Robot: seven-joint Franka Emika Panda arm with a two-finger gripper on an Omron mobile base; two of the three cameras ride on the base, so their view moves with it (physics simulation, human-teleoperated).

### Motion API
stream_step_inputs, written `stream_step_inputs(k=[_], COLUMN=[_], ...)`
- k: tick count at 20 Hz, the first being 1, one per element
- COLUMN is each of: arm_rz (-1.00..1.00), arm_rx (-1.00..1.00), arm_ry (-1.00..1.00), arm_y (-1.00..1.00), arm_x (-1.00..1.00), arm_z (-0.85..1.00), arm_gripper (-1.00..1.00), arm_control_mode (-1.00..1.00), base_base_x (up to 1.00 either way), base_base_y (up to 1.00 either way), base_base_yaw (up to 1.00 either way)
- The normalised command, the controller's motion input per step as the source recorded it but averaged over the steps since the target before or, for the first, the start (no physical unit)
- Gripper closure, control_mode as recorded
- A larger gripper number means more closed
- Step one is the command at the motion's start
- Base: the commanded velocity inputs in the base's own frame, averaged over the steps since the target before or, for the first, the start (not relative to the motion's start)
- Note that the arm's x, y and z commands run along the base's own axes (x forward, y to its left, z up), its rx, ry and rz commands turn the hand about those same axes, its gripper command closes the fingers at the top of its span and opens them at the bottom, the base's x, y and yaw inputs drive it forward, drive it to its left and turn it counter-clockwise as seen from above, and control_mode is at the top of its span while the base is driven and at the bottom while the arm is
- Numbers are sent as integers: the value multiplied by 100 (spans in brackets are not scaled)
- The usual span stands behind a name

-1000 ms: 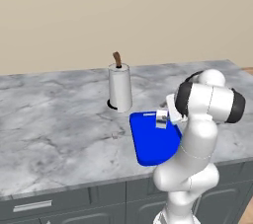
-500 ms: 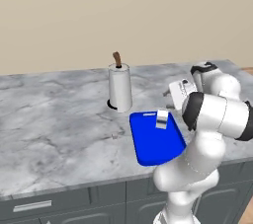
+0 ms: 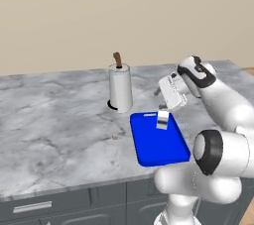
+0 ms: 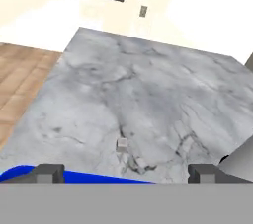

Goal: Take out the milk from the fridge and place it on the tray on the counter. Then take the sugar cube near the tray and place it in the tray.

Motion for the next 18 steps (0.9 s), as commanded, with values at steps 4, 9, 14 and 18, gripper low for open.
stream_step_inputs(k=[4,9,14,18], arm_rz=[-5,-11,-19,-11], arm_rx=[-43,-42,-39,-30], arm_ry=[1,2,19,16], arm_y=[95,88,45,8], arm_x=[-56,-35,0,0], arm_z=[4,0,0,-2], arm_gripper=[-100,-100,-100,-100], arm_control_mode=[-100,-100,-100,-100], base_base_x=[0,0,0,0], base_base_y=[0,0,0,0], base_base_yaw=[0,0,0,0])
